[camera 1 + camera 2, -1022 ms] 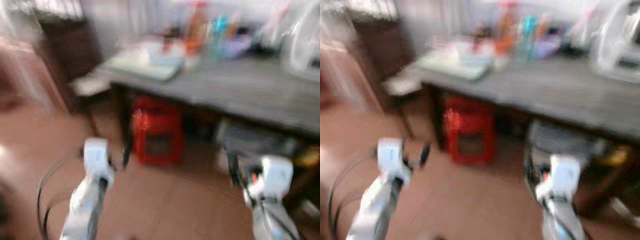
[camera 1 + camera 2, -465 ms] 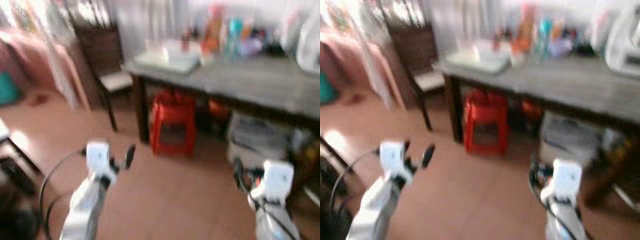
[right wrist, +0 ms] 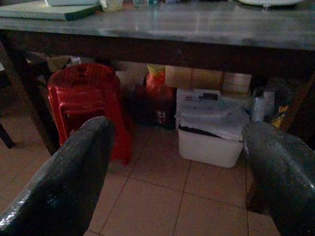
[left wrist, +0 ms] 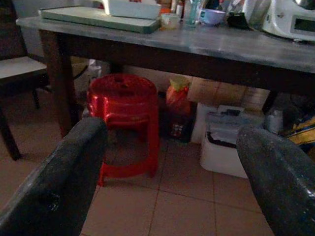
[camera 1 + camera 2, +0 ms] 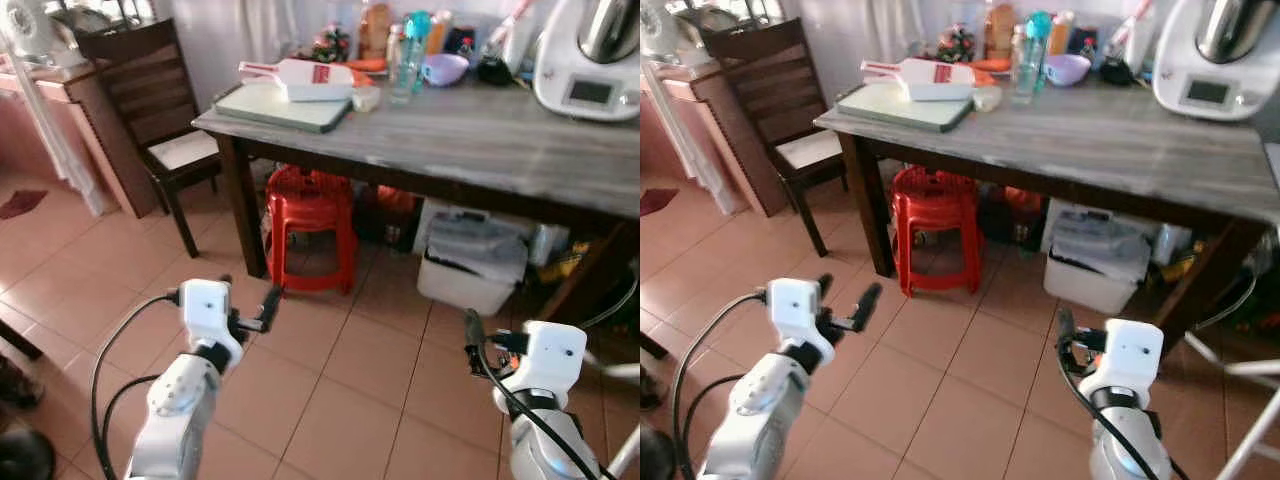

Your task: Setting the table

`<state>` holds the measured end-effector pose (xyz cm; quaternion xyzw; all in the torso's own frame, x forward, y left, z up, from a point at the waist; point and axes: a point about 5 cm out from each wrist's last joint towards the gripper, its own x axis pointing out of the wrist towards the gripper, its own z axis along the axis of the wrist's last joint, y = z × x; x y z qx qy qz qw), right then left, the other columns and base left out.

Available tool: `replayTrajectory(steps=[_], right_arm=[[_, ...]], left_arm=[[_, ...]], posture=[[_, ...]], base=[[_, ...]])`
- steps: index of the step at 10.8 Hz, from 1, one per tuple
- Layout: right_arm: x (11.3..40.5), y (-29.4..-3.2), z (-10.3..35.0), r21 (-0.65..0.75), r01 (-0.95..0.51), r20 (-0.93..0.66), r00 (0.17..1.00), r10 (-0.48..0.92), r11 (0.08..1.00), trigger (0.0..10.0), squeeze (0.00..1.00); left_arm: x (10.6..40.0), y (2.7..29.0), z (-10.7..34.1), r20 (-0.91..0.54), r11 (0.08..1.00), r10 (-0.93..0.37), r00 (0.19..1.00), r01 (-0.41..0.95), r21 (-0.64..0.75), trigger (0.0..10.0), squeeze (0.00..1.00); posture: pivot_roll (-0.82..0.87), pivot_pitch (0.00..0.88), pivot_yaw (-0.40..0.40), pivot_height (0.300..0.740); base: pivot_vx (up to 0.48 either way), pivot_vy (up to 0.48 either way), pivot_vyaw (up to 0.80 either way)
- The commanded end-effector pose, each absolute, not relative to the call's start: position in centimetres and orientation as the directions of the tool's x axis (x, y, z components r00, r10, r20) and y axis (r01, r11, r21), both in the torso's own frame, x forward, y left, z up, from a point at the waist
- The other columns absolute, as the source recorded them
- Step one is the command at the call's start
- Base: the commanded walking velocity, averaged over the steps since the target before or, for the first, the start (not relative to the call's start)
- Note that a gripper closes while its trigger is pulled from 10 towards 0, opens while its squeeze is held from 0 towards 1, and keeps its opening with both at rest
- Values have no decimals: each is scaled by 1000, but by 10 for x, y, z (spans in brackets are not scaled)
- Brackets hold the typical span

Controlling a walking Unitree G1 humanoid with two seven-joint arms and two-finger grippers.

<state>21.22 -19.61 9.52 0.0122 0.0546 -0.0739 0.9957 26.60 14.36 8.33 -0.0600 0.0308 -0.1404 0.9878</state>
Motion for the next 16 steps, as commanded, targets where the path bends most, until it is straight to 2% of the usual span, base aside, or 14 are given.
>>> replayTrajectory(steps=[1, 6, 10, 14, 16], right_arm=[[214, -192, 97, 31, 127, -108, 986, -123, 991, 10000, 0], [211, -190, 97, 36, 137, -106, 986, -132, 990, 10000, 0], [213, -189, 96, 35, 131, -106, 986, -127, 991, 10000, 0], [217, -193, 96, 33, 151, -115, 982, -146, 988, 10000, 0], [217, -193, 97, 25, 151, -108, 983, -148, 988, 10000, 0]], left_arm=[[267, 150, 86, -45, 958, -270, 962, 263, -118, 10000, 0], [268, 146, 90, -36, 953, -283, 958, 277, -123, 10000, 0], [268, 145, 87, -46, 954, -280, 959, 272, -127, 10000, 0], [272, 140, 87, -38, 950, -288, 957, 280, -135, 10000, 0], [271, 139, 89, -32, 950, -285, 958, 278, -143, 10000, 0]], posture=[[-21, 0, 13, 740], [-30, 0, 21, 740], [-27, 0, 13, 740], [-27, 0, -24, 740], [-27, 0, -15, 740]], base=[[0, -251, 0], [0, -289, 0], [0, -337, -678], [0, -337, 0], [0, -339, 0]])
